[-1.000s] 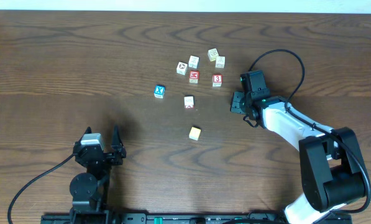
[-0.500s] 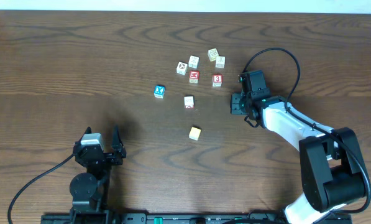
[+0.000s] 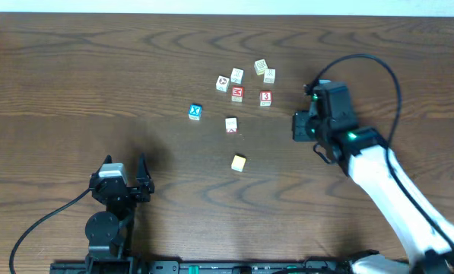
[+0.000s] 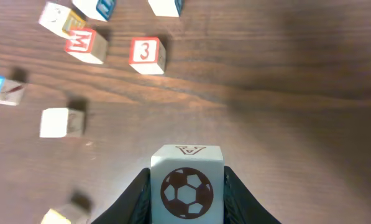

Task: Lift 4 blocks
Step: 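Carry the soccer-ball block toward the front and set it down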

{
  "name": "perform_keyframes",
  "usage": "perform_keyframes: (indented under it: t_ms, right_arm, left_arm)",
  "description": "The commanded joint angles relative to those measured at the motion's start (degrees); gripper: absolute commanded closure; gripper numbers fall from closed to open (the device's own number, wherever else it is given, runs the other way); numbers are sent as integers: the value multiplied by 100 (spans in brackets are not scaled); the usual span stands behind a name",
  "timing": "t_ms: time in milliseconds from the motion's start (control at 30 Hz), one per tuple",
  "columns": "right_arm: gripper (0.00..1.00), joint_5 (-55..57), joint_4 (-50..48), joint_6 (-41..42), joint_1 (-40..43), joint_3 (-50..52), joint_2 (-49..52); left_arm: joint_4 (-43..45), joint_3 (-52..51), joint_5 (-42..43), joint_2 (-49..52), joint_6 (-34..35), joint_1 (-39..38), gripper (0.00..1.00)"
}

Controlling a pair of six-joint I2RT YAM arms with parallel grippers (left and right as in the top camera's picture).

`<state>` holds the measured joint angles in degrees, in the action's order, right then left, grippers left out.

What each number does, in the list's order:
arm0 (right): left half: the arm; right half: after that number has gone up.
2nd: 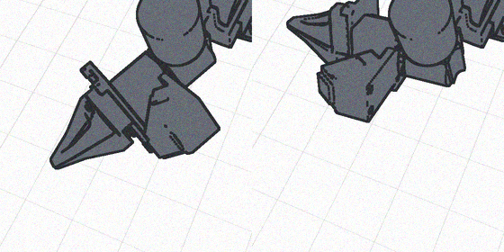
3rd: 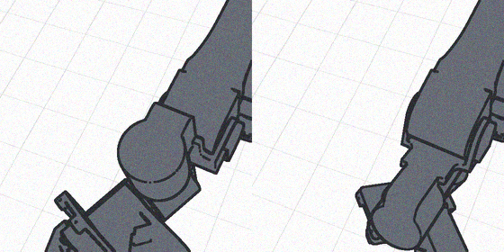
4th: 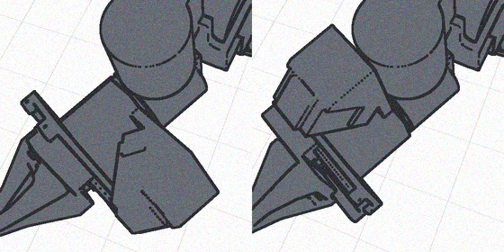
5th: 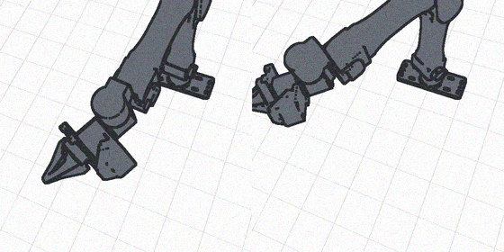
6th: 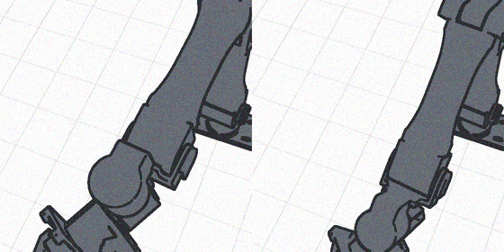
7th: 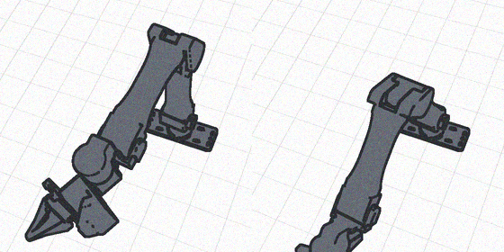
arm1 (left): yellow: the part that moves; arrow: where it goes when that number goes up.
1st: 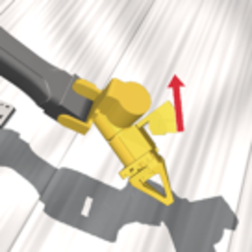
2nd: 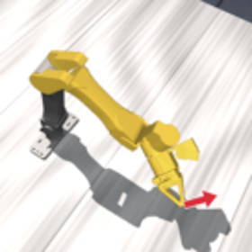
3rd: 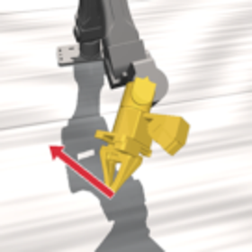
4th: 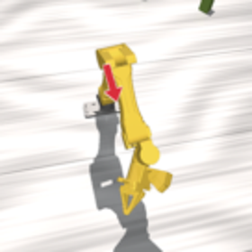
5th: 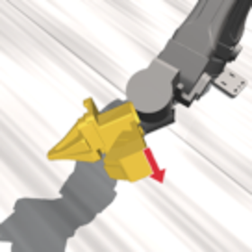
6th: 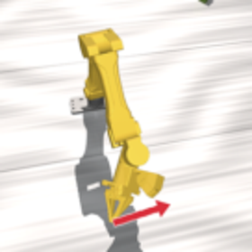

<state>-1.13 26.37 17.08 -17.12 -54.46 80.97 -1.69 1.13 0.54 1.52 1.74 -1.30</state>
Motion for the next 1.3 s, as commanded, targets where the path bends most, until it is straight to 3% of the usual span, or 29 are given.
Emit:
perform_keyframes:
  t_ms: [0,200,300,867,1267]
  right_arm:
    - [86,-31,496,-85,-109,-66,-562]
    - [90,-44,1753,28,-223,-46,-951]
    - [91,-42,1856,46,-356,103,-938]
    - [81,-46,-782,1572,-1458,2393,-933]
    - [80,382,-984,1923,-1834,2481,-765]
  left_arm:
    - [-254,-90,-107,-4,72,-17,26]
    - [-254,-90,-107,-4,72,-17,26]
    - [-254,-90,-107,-4,72,-17,26]
    - [-254,-90,-107,-4,72,-17,27]
    - [-254,-90,-107,-4,72,-17,26]
